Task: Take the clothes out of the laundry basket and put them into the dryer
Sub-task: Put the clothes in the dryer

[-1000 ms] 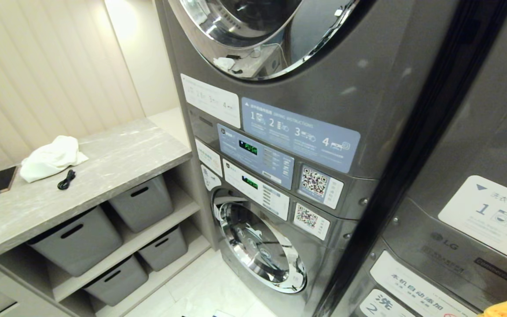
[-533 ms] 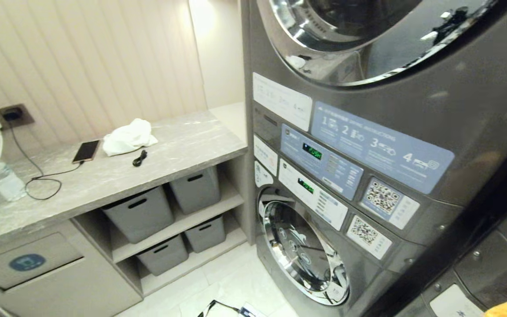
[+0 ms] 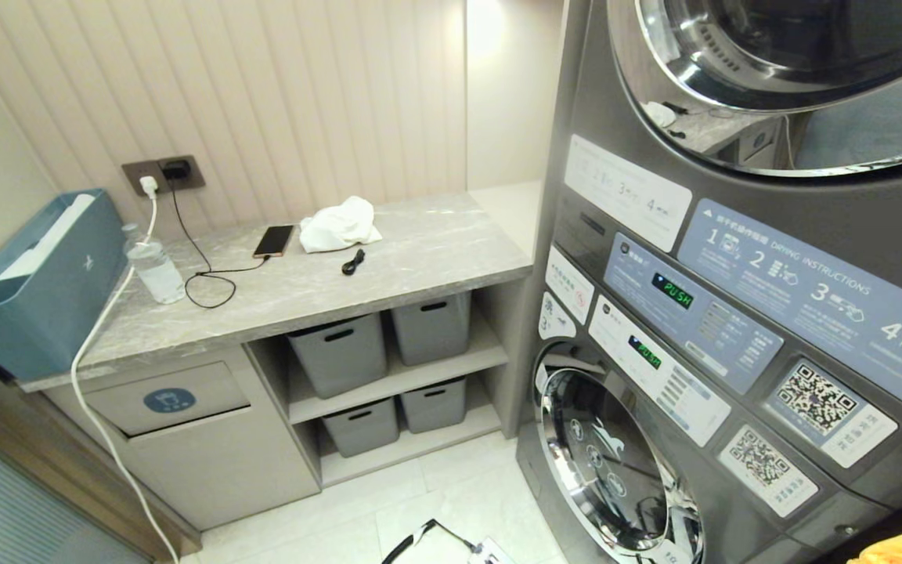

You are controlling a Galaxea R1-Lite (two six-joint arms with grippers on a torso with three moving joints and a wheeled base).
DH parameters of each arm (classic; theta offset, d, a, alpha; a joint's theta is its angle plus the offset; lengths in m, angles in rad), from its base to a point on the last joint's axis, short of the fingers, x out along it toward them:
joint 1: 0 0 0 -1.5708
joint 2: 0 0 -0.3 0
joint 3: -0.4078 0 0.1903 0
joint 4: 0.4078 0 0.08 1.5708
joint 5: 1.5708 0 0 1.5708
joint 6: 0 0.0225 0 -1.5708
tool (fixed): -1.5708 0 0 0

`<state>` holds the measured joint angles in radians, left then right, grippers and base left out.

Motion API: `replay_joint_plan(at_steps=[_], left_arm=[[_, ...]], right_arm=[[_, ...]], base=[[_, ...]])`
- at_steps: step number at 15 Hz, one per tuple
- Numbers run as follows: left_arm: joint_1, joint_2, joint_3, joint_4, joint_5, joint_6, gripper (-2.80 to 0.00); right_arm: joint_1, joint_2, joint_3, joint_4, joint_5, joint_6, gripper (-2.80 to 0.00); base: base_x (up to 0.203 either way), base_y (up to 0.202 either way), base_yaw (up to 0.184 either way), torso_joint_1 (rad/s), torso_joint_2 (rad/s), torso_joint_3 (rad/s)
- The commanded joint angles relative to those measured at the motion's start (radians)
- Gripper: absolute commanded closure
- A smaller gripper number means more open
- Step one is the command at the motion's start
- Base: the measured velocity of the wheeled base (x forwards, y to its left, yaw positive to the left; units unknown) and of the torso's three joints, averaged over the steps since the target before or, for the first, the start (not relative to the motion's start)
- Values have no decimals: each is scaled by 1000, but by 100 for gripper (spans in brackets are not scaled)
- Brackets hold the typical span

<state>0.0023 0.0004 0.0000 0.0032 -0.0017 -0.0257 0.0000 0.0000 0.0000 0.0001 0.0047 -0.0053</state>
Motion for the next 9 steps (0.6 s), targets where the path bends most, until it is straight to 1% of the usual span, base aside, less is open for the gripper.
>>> replay_joint_plan(at_steps=[1,3,9], left_arm=[[1,0,2,0,0,0,0],[1,0,2,0,0,0,0],[1,0,2,0,0,0,0]], right_arm=[[0,1,0,0,0,-1,0],[0,2,0,0,0,-1,0],[0,0,0,0,0,-1,0]], base=[[0,0,0,71,-150,-66],[0,8,-113,47,-104,-50],[-1,8,-173,58,-116,-58]])
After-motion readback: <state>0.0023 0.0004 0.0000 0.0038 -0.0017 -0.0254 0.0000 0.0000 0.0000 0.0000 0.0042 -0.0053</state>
